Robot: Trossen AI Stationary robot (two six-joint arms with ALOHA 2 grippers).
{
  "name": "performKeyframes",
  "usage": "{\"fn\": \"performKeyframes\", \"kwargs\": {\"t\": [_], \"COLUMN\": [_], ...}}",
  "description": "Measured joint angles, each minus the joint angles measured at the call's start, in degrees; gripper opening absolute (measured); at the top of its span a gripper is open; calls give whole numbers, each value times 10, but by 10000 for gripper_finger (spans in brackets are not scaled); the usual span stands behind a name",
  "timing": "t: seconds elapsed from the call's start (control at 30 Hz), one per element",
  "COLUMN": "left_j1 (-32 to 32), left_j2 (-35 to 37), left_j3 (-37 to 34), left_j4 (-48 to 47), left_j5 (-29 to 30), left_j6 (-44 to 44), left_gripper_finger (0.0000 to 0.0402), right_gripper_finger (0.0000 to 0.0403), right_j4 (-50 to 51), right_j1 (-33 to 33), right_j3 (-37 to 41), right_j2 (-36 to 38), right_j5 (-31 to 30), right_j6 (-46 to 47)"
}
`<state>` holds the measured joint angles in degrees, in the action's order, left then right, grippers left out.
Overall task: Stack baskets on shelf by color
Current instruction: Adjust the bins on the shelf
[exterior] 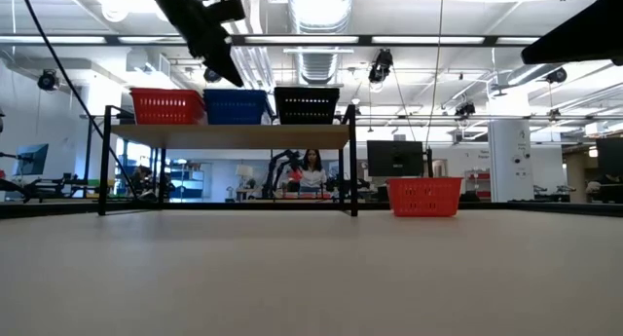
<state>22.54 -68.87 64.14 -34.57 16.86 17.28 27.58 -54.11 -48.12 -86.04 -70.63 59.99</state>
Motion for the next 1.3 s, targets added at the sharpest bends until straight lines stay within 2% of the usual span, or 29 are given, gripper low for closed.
{"fn": "performKeyframes", "kwargs": {"t": [0.13, 0.3, 0.4, 0.63, 0.77, 0.93, 1.1, 1.3], "left_j1": [0, 0, 6, 60, 86, 86, 86, 77], "left_j2": [13, 19, 19, 1, -19, -30, -29, -14], "left_j3": [0, 0, 0, -3, -8, -9, -3, -2], "left_j4": [-1, 5, 14, 9, 4, 5, -20, -34], "left_j5": [-3, -41, -67, -108, -151, -158, -195, -204], "left_j6": [4, 26, 26, 27, 40, 46, 42, 26], "left_gripper_finger": [89, 96, 123, 214, 233, 216, 171, 120], "right_gripper_finger": [9, 9, 9, 9, 9, 9, 9, 9], "right_j4": [0, 0, 0, 0, 0, 0, 0, 0], "right_j1": [0, 0, 0, 0, 0, 0, 0, 0], "right_j3": [0, 0, 0, 0, 0, 0, 0, 0], "right_j2": [0, 0, 0, 0, 0, 0, 0, 0], "right_j5": [0, 0, 0, 0, 0, 0, 0, 0], "right_j6": [-3, -5, -5, -2, 0, 0, -4, -4]}}
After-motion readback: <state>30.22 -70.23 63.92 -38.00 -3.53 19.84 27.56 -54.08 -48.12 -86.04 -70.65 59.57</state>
